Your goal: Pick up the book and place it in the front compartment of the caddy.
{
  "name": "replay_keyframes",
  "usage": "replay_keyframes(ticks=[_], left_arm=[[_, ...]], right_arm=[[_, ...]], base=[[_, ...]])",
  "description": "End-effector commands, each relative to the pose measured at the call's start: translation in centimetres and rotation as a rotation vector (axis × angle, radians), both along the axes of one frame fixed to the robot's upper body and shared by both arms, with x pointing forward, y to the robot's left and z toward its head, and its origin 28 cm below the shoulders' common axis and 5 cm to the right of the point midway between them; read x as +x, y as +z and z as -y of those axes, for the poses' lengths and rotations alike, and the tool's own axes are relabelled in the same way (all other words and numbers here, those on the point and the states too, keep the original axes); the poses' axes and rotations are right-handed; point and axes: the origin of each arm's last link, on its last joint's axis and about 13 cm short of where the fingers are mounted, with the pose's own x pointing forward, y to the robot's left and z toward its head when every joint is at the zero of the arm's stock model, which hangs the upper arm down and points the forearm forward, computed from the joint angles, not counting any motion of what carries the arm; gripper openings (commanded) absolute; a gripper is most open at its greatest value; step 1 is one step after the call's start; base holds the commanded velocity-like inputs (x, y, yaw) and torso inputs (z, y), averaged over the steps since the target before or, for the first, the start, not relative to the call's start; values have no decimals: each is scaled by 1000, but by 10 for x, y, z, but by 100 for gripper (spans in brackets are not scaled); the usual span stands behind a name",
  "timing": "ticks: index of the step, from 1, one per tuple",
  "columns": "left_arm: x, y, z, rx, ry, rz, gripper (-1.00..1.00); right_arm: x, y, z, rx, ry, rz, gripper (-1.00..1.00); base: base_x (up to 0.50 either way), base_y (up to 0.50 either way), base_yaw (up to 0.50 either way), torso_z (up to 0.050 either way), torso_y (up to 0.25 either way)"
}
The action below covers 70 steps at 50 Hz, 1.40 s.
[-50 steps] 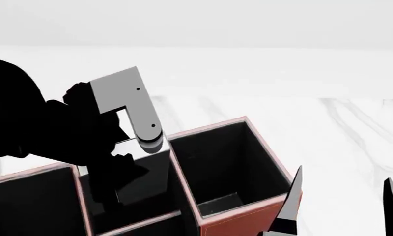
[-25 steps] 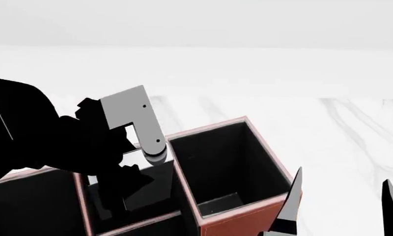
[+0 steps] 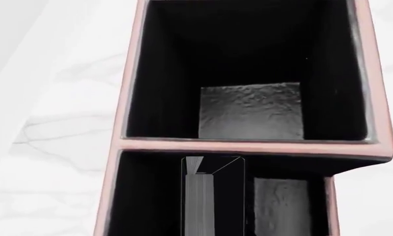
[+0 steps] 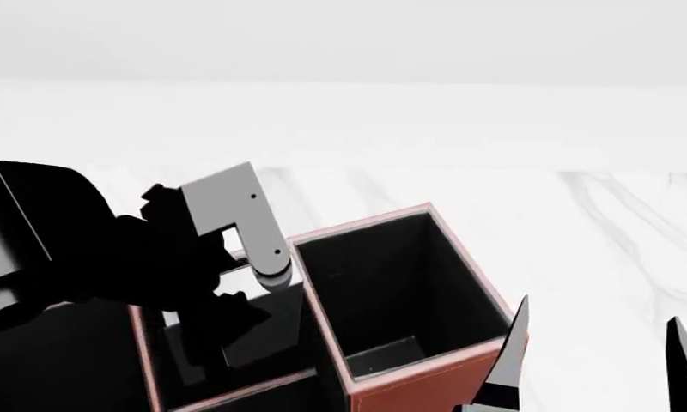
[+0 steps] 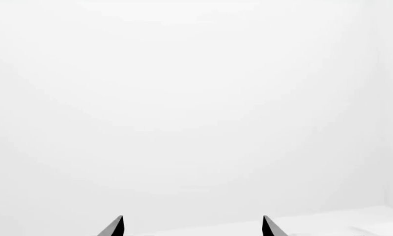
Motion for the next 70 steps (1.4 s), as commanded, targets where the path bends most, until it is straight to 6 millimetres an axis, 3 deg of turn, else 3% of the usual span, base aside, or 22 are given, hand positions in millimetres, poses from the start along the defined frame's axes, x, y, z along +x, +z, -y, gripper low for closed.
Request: replay_keyframes(ticks=[1, 49, 70], left_arm=[[7, -3, -1, -11, 16, 36, -100], [21, -49, -5, 5, 19, 7, -100], [29, -60, -7, 30, -2, 26, -100]], right_arm=[[1, -2, 0, 0, -1, -6, 100], [5, -10, 0, -3, 3, -29, 100], [6, -11, 0, -6, 1, -32, 100]], base=[[0, 0, 0, 0, 0], [0, 0, 0, 0, 1], [0, 0, 0, 0, 1]])
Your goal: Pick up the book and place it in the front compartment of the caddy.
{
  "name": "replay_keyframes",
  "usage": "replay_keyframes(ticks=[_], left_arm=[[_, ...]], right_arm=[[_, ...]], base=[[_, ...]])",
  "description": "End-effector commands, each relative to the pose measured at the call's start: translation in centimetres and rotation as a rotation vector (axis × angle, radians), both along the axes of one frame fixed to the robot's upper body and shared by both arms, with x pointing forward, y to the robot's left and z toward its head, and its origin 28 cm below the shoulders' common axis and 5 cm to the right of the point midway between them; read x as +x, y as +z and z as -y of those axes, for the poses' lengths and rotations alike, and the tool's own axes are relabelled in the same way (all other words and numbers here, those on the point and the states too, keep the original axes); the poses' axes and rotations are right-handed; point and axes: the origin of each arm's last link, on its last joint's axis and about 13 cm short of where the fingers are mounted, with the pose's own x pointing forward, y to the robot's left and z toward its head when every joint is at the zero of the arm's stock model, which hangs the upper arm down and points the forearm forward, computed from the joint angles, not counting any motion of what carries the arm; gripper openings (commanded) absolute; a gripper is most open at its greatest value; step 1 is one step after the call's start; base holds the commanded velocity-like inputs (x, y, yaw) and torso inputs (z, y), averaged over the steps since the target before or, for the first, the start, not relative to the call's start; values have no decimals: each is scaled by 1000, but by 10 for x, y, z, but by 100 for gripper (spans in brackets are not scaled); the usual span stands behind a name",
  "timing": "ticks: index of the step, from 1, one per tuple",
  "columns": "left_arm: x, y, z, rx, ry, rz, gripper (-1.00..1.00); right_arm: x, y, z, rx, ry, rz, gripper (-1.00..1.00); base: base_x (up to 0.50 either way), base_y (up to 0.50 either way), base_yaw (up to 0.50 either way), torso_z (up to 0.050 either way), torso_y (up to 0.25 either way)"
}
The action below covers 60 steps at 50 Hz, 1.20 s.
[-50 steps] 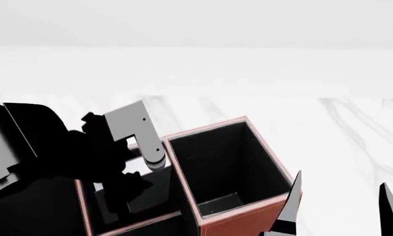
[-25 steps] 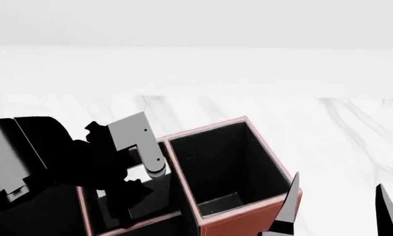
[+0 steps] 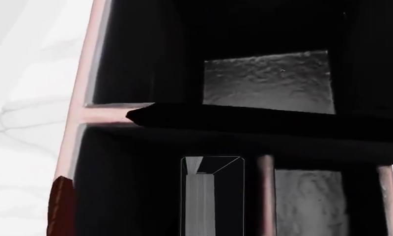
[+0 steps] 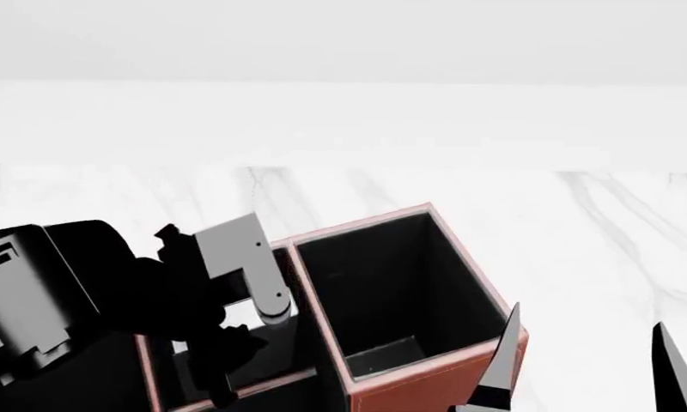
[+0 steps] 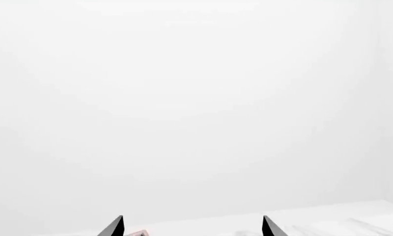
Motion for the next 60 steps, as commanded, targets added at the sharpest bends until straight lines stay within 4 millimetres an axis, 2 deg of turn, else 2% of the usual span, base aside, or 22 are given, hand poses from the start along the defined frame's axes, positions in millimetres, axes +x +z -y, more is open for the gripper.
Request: replay_keyframes(ticks=[1, 16, 46, 47, 60], left_arm=[[5, -2, 0, -5, 2, 36, -100], [6, -15, -1, -14, 10, 16, -100], [8, -26, -2, -21, 33, 13, -100], [7, -26, -2, -26, 37, 10, 100], [5, -27, -4, -22, 37, 6, 100]], right_arm=[[1, -2, 0, -1, -2, -4, 100], [1, -3, 0, -2, -1, -11, 100], [3, -5, -1, 1, 1, -18, 100], [3, -6, -1, 1, 0, -18, 100], [3, -6, -1, 0, 3, -18, 100]], base=[[0, 0, 0, 0, 0], [0, 0, 0, 1, 1], [4, -1, -3, 0, 0], [12, -3, -10, 0, 0], [0, 0, -1, 0, 0]])
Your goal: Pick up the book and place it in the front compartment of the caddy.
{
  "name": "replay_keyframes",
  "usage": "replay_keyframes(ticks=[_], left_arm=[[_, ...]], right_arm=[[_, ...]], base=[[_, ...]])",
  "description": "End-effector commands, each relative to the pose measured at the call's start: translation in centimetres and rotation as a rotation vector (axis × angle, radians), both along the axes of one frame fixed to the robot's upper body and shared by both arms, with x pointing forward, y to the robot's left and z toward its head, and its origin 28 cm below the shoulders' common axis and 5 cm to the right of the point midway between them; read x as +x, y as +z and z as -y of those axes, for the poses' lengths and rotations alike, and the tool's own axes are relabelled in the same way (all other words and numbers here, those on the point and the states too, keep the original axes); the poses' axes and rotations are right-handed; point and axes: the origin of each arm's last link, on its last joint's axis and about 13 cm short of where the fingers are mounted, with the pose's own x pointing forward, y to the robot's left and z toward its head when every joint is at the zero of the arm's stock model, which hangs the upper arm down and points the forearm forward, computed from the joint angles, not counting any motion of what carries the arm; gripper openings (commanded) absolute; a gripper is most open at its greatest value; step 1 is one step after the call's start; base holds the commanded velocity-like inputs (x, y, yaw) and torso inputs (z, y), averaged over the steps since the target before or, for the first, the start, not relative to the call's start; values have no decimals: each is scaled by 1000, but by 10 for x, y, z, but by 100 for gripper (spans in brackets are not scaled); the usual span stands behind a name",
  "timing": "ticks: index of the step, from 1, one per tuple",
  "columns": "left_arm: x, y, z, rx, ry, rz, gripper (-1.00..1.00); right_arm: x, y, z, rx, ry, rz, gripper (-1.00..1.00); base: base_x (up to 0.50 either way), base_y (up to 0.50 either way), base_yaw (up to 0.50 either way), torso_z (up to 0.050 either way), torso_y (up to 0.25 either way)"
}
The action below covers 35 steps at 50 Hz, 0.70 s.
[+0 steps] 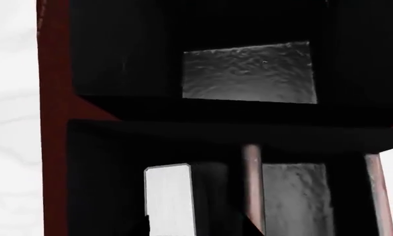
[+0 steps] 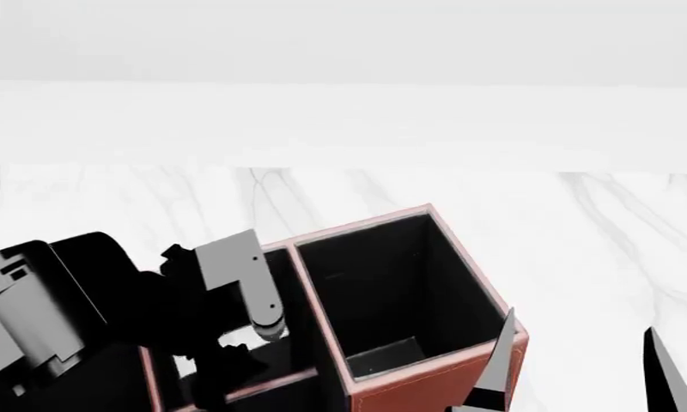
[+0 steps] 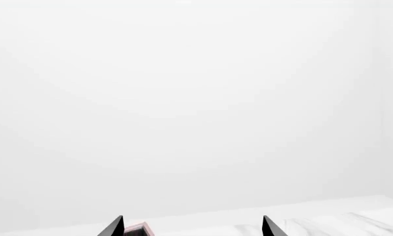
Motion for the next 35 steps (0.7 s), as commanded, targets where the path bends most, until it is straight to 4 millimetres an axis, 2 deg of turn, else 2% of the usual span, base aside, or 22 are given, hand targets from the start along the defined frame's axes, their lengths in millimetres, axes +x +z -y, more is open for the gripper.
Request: replay_keyframes(ticks=[1, 16, 19, 29, 35], left_arm=[[-4, -7, 3, 9, 75, 83, 100], [-12, -8, 2, -31, 75, 96, 100], [-19, -2, 3, -91, 83, 131, 100], [-40, 4, 2, -102, 102, 184, 100], [-54, 17, 0, -204, 143, 250, 100]], right_arm=[[0, 1, -1, 0, 2, 2, 100], [-1, 2, -2, -1, 6, 6, 100], [-1, 2, -1, -1, 6, 8, 100], [-1, 3, -3, -3, 12, 8, 100], [-3, 5, -4, -4, 13, 12, 100]], base=[[0, 0, -3, 0, 0], [2, 0, -3, 0, 0], [0, 0, -1, 0, 0], [0, 0, 0, 0, 0], [0, 0, 0, 0, 0]])
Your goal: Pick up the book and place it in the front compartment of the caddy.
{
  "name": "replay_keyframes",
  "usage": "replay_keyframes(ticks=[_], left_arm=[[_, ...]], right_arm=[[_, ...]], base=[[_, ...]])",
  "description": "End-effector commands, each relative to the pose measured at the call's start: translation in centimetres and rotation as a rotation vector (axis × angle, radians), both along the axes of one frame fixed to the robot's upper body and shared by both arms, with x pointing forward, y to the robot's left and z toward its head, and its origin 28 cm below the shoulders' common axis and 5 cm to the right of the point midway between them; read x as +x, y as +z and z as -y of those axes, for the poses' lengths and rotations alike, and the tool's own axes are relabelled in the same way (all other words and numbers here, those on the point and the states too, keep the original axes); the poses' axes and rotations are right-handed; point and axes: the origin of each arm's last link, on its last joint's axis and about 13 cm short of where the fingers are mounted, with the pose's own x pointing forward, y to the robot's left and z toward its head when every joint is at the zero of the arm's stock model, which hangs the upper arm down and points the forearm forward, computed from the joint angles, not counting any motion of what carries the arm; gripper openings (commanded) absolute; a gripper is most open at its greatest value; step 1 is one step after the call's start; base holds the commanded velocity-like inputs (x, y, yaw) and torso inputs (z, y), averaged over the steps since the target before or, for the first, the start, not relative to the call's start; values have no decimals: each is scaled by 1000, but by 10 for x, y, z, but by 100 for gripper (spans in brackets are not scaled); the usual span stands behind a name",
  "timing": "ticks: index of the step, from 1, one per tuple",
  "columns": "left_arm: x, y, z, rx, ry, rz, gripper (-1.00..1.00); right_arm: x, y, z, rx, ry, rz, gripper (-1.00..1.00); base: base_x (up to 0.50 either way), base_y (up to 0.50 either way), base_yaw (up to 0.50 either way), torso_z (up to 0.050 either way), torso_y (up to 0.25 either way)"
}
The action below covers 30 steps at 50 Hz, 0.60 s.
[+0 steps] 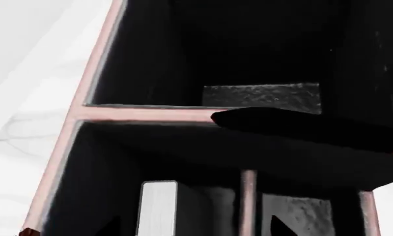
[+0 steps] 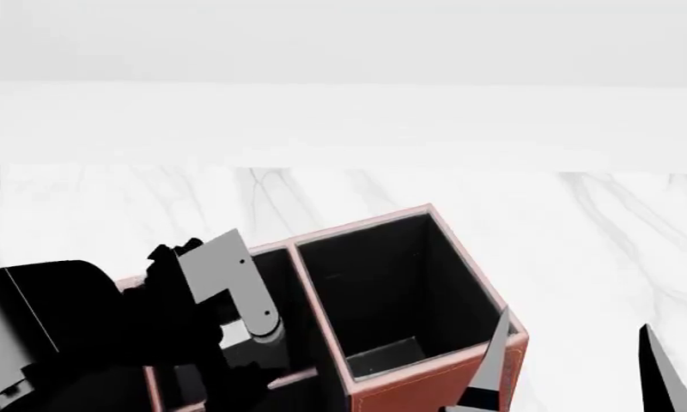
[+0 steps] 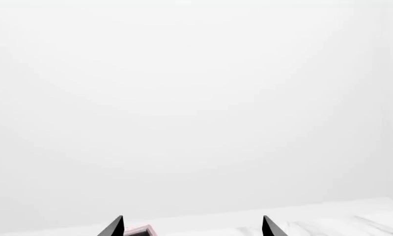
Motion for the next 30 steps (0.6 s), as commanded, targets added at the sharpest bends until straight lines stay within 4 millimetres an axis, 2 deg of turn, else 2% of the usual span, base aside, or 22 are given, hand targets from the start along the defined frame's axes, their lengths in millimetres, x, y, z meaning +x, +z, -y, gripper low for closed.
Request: replay_keyframes(ticks=[1, 8, 19, 24, 30], left_arm=[[-23, 18, -2, -115, 72, 119, 100], [-45, 32, -3, -239, 74, 203, 100], [-60, 34, -1, -329, 80, 245, 100], [-71, 43, 0, -372, 65, 306, 100], [-85, 46, 2, -461, 85, 371, 100]], right_arm=[[-1, 2, -1, -1, 3, 5, 100], [-1, 1, -2, -4, 7, 4, 100], [-1, 2, -2, -6, 11, 7, 100], [-1, 3, -3, -6, 12, 8, 100], [-2, 3, -3, -7, 13, 10, 100]], base=[[0, 0, 0, 0, 0], [0, 0, 0, 0, 0], [0, 0, 0, 0, 0], [0, 0, 0, 0, 0], [0, 0, 0, 0, 0]])
